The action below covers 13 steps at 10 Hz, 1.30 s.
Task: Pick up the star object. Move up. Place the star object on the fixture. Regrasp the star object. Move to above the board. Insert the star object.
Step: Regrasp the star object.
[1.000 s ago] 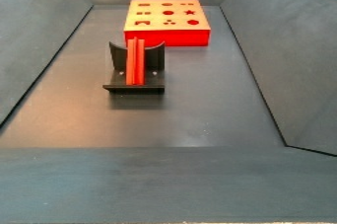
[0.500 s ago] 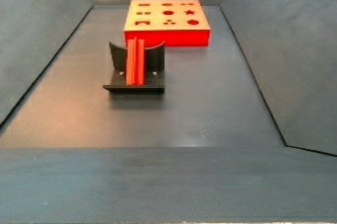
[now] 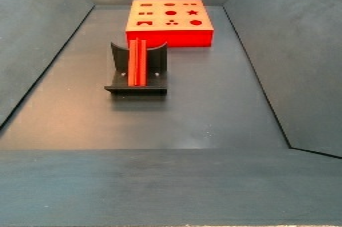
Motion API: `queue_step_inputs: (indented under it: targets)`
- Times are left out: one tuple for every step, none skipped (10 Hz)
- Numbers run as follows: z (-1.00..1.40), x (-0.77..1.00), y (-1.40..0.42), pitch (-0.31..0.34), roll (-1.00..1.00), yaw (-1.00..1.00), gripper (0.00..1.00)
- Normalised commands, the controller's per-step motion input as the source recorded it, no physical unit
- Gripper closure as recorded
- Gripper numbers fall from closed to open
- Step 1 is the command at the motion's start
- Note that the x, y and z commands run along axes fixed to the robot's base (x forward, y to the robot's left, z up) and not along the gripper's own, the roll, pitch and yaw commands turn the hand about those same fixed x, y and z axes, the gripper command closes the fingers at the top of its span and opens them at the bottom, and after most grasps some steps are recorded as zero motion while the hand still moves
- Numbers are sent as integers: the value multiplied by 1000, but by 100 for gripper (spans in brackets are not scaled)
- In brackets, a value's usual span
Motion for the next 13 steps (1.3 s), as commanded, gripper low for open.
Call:
queue_step_inputs:
  targets:
    - [-11, 17, -24, -10, 1000, 31, 0]
    - [-14, 32, -24, 2, 1000, 33, 0]
    - [-13, 44, -29, 13, 1000, 35, 0]
    - [-14, 58, -29, 35, 1000, 40, 0]
    - [-12, 65, -34, 48, 1000, 44, 0]
    - [-16, 85, -37, 96, 1000, 62, 0]
    - [-18, 94, -41, 120, 1000, 77, 0]
    - [-20, 101, -42, 134, 757, 96, 0]
    - [-18, 99, -46, 133, 575, 113, 0]
    - [-17, 100, -40, 123, 340, 135, 0]
    - [-8, 96, -32, 113, 265, 144, 0]
    - [-1000, 34, 74, 147, 308, 104, 0]
    - [-1000, 34, 73, 128, 295, 105, 0]
